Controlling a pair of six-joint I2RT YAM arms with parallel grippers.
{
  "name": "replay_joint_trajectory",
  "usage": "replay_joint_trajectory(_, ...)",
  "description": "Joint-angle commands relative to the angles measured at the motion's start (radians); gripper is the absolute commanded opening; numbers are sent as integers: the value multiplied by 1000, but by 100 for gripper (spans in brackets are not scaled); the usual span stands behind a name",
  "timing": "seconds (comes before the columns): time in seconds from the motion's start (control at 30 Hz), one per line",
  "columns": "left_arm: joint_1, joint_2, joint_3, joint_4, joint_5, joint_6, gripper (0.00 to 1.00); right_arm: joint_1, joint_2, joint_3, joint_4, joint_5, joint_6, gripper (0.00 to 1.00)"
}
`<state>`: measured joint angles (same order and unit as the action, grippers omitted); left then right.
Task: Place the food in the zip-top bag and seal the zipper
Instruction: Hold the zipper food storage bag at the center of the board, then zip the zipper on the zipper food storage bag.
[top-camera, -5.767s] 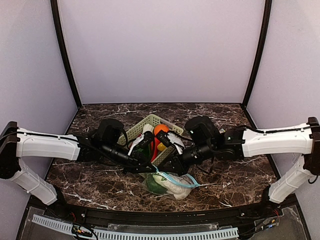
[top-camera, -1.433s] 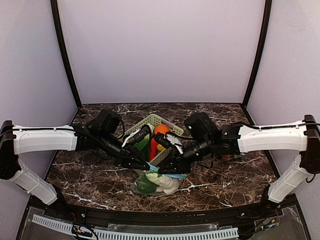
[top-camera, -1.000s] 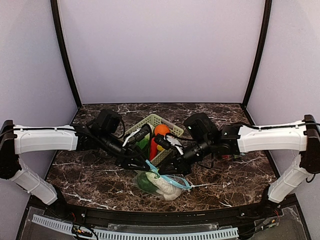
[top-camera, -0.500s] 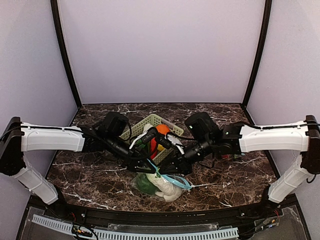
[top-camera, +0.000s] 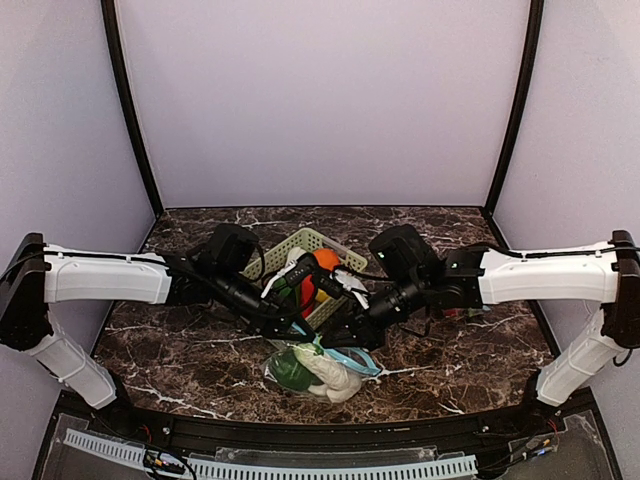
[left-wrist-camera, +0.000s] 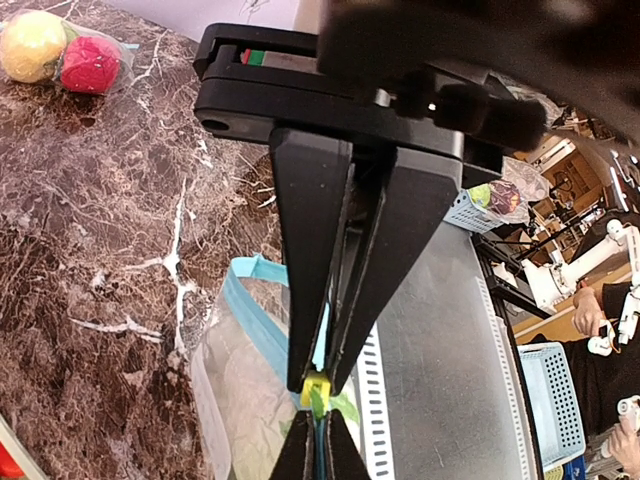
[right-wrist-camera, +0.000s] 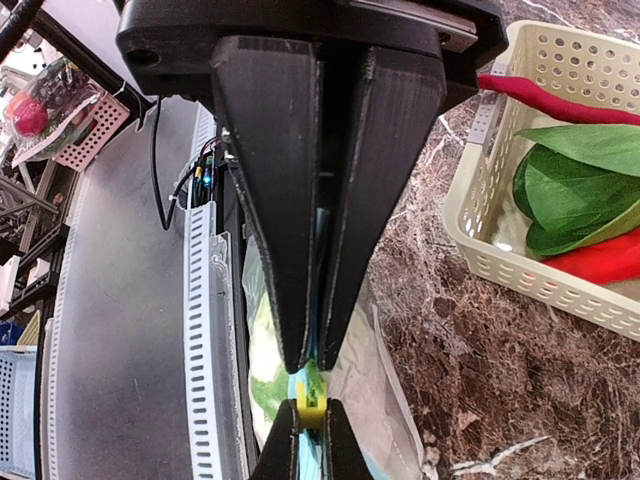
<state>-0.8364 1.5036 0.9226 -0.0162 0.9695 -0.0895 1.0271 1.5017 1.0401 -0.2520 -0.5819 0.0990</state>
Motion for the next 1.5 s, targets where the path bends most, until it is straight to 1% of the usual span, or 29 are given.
replay_joint_trajectory(0.0, -10, -18, 16, -40, 11, 29, 1, -5, -6, 32, -59, 37, 1, 0)
replay_joint_trajectory(0.23, -8, -63, 35, -125, -17, 82, 1, 5, -11, -6, -181, 48, -7, 0)
replay_joint_trajectory(0.3, -7, -73, 43, -156, -30, 119, 1, 7, -17, -14, -216, 55, -6, 0)
replay_joint_trajectory(0.6, 16, -93, 66, -218, -29, 159, 1, 15, -33, -49, -297, 71, 7, 0)
replay_joint_trajectory(0.8, 36, -112, 73, -233, -23, 173, 1, 20, -29, -64, -327, 76, 10, 0)
replay_joint_trajectory(1.47, 86, -152, 54, -268, 3, 196, 1, 22, -52, -101, -345, 62, 27, 0)
